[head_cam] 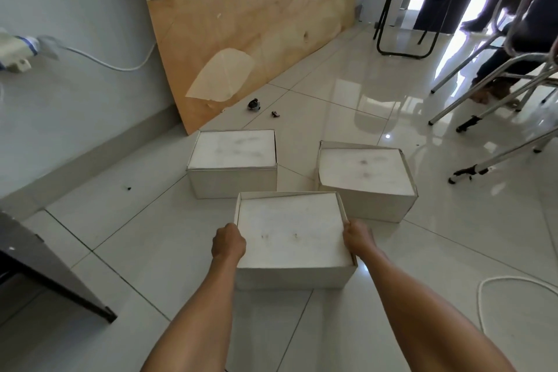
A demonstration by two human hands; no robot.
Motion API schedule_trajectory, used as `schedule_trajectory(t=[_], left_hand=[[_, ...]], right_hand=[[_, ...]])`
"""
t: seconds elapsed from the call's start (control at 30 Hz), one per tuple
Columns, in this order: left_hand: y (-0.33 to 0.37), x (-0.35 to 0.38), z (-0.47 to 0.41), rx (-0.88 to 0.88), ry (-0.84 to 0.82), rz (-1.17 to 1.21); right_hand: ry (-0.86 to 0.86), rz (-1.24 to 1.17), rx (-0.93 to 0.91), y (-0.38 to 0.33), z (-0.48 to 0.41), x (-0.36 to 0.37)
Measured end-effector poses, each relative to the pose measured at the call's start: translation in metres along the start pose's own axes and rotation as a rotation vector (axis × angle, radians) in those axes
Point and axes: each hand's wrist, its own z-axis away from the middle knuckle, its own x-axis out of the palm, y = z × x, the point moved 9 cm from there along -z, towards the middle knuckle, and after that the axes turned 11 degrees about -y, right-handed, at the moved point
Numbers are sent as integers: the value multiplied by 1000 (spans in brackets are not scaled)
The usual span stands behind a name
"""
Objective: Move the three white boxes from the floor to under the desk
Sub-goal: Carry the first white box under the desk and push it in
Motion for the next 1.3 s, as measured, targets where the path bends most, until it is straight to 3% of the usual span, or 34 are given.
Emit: schedule_trajectory(t=[0.3, 0.57, 0.97, 1.3], left_hand=[[8, -13, 5, 8, 35, -6], [64, -123, 72, 53, 129, 38], [138, -409, 336, 61, 148, 112], [94, -539, 550, 27, 221, 196]], right_hand=[[15, -38, -48, -8, 10, -10], [113, 50, -44, -74, 74, -92], [125, 95, -79, -267, 327, -321], [87, 177, -221, -375, 530, -392]])
